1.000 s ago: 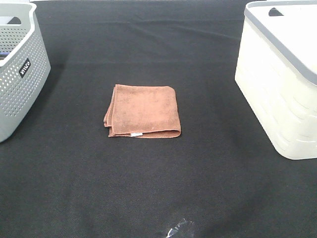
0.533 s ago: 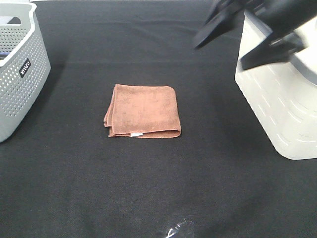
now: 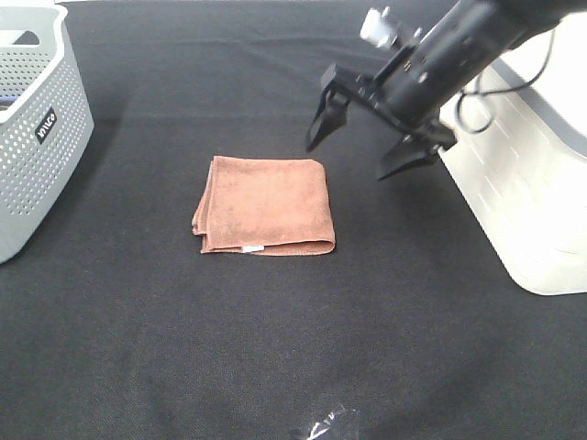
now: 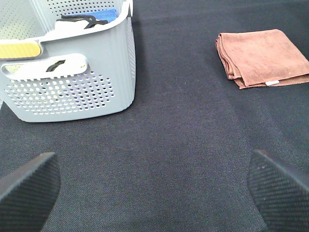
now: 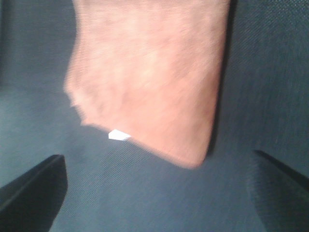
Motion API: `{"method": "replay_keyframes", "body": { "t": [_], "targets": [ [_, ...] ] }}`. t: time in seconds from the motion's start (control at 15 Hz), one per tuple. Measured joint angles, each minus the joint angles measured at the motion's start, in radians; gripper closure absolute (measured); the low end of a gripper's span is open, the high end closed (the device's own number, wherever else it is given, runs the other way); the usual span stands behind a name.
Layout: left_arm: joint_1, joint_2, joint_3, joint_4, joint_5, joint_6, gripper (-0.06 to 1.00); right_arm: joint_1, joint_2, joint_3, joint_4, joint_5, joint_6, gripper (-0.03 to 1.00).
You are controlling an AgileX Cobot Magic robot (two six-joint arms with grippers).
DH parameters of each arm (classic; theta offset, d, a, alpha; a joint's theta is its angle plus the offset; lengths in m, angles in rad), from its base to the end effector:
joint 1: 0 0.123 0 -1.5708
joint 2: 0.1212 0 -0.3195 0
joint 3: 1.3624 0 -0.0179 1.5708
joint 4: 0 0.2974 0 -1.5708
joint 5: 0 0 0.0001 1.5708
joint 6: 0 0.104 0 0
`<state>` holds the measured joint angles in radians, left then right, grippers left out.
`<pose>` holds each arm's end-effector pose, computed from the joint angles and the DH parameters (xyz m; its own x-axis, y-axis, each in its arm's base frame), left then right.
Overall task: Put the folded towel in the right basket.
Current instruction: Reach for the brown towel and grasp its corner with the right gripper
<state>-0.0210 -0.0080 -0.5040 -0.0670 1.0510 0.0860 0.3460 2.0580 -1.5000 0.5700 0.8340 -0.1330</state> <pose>0.0113 -0.0063 0.2963 -0.4312 0.0616 -0.9002 0.0961 0.9951 0.0221 0.4455 0.2048 0.1767 -0.9693 -0.0861 -0.2305 -0.1854 0.8713 0.4544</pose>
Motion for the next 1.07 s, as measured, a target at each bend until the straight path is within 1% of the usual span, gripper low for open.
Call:
{"method": "replay_keyframes", "body": {
  "t": [0.27, 0.47, 0.6, 0.93, 1.07],
  "targets": [
    [0.0, 0.0, 0.0, 0.0, 0.0, 0.0, -0.04, 0.0, 0.173, -0.185, -0.026, 0.006, 0.0, 0.0],
    [0.0, 0.0, 0.0, 0.0, 0.0, 0.0, -0.04, 0.0, 0.258, -0.272, -0.026, 0.011, 0.006, 0.01],
    [0.0, 0.0, 0.0, 0.0, 0.0, 0.0, -0.04, 0.0, 0.305, -0.295, -0.024, 0.035, 0.019, 0.01],
    [0.0, 0.0, 0.0, 0.0, -0.001, 0.0, -0.04, 0.0, 0.35, -0.305, -0.012, 0.033, 0.022, 0.02],
    [0.0, 0.0, 0.0, 0.0, -0.001, 0.0, -0.04, -0.004, 0.368, -0.316, 0.021, 0.036, 0.023, 0.02]
  ]
}}
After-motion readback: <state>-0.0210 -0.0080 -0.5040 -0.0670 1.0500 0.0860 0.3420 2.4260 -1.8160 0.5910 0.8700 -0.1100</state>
